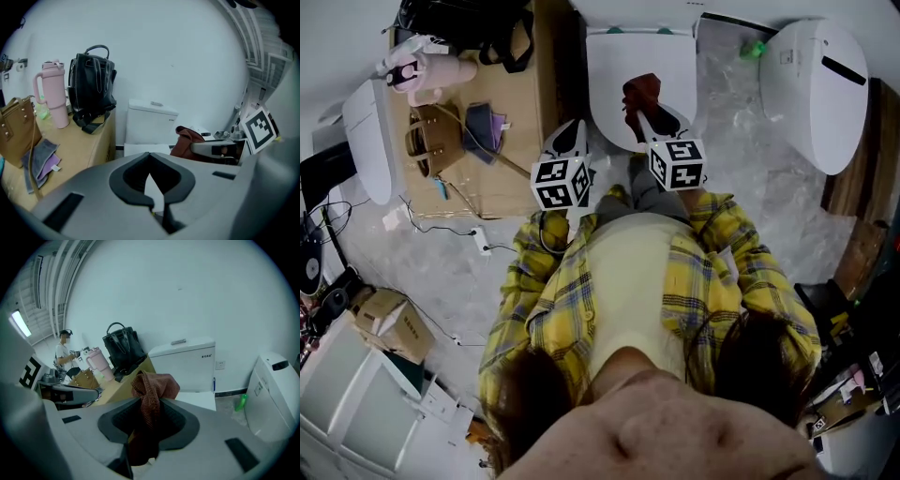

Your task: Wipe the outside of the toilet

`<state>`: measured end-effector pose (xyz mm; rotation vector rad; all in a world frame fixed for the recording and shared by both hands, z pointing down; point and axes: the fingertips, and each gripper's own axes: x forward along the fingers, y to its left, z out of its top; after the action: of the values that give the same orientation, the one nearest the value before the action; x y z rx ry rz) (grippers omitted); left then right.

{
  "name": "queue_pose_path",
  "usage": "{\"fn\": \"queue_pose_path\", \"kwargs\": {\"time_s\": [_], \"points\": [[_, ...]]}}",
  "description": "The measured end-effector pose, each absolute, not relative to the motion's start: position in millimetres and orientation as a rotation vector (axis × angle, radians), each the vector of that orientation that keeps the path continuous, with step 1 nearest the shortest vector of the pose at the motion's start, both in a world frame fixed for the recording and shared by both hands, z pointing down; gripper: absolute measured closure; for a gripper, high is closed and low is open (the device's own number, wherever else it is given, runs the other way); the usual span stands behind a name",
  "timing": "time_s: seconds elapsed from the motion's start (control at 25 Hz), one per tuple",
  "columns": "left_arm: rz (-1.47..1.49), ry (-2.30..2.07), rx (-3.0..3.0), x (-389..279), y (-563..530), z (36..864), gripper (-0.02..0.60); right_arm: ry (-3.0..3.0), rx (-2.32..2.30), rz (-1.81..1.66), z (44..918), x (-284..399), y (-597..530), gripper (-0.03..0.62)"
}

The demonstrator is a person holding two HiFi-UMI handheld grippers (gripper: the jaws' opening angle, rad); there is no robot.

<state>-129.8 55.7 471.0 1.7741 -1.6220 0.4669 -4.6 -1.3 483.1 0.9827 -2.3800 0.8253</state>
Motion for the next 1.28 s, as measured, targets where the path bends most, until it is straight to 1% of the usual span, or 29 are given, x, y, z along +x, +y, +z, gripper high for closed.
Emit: {"fn": "queue_pose_path", "kwargs": {"time_s": [0.28, 0.56, 0.8, 0.96, 1.08, 1.28], "points": [[0.514, -1.623, 1.725, -131.0, 32.9, 503.2, 0.578, -2.311, 0.905, 0.816, 529.5, -4.5, -22.6, 0.468], [0.495, -1.562, 1.707, -127.2, 30.6, 518.2, 0.578, -2.262, 0.843, 0.832, 569.5, -13.2, -36.9, 0.468], [0.564, -1.519, 1.726, -133.9, 33.9, 537.0, 0.578, -2.251, 0.82, 0.776, 602.6, -35.0, -56.4, 0.468], [0.622, -1.468, 1.776, -136.9, 41.5, 543.5, 0.578, -2.233, 0.796, 0.812, 629.9, -59.8, -59.4, 0.468], [0.668, -1.485, 1.812, -134.0, 37.1, 550.6, 0.578, -2.233, 0.781, 0.793, 646.0, -69.7, -71.2, 0.468], [0.713, -1.544, 1.724, -149.4, 42.0, 562.5, 0.578, -2.19, 0.726, 0.737, 679.6, -97.5, -84.7, 0.468]]}}
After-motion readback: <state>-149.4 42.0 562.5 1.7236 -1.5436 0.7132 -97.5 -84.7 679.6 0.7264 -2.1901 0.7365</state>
